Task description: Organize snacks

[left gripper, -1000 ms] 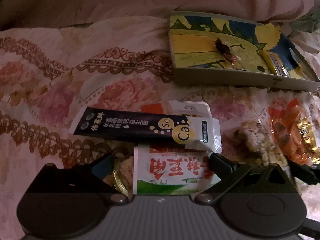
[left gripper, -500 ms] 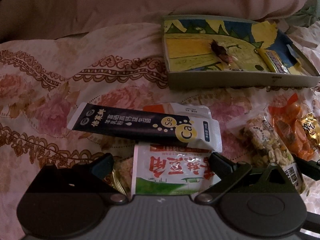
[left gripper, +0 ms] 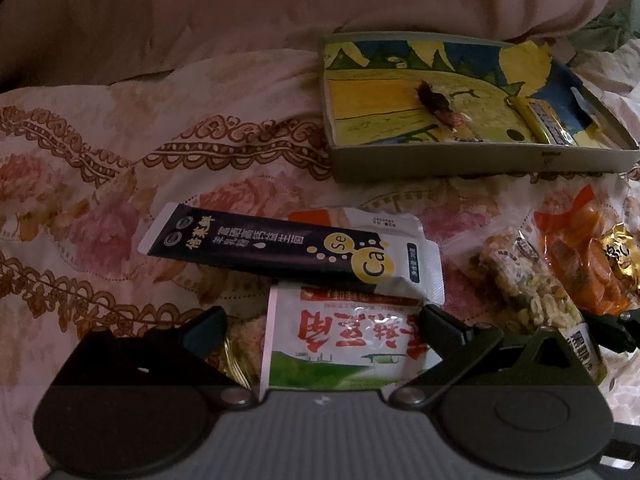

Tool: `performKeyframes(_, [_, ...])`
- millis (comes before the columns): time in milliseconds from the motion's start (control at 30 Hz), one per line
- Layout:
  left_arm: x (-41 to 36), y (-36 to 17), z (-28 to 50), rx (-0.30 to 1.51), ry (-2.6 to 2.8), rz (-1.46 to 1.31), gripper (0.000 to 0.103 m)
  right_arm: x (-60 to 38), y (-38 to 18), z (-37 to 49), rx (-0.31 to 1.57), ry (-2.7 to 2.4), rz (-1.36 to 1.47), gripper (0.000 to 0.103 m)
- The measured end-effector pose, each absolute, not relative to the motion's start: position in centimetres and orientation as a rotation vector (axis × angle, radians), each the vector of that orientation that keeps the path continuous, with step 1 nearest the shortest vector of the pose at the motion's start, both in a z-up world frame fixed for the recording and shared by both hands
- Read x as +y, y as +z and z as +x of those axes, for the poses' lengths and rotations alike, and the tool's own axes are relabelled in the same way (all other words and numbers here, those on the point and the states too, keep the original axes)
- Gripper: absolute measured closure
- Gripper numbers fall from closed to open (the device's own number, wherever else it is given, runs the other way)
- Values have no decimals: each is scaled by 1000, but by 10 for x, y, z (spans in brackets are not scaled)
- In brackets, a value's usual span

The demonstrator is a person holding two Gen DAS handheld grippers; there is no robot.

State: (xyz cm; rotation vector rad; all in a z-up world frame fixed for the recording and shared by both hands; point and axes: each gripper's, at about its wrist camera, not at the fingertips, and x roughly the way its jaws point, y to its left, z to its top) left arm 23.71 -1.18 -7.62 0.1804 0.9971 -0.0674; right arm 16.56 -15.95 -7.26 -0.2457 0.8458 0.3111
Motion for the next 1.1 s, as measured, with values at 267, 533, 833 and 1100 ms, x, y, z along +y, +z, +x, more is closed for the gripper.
performKeyframes(267, [-12, -72, 235, 1013, -74, 178, 0, -171, -49, 162, 780, 274, -238, 62])
performKeyframes(533, [-17, -77, 233, 992, -83, 202, 0, -186, -46, 171, 822, 250, -130, 62])
performKeyframes(833, [-5, -64, 231, 961, -84, 148, 21, -189, -45, 171, 819, 244, -108, 62])
performKeyframes(1100, [-2, -53, 224, 929, -90, 115, 37, -190, -45, 170, 821, 244, -99, 62])
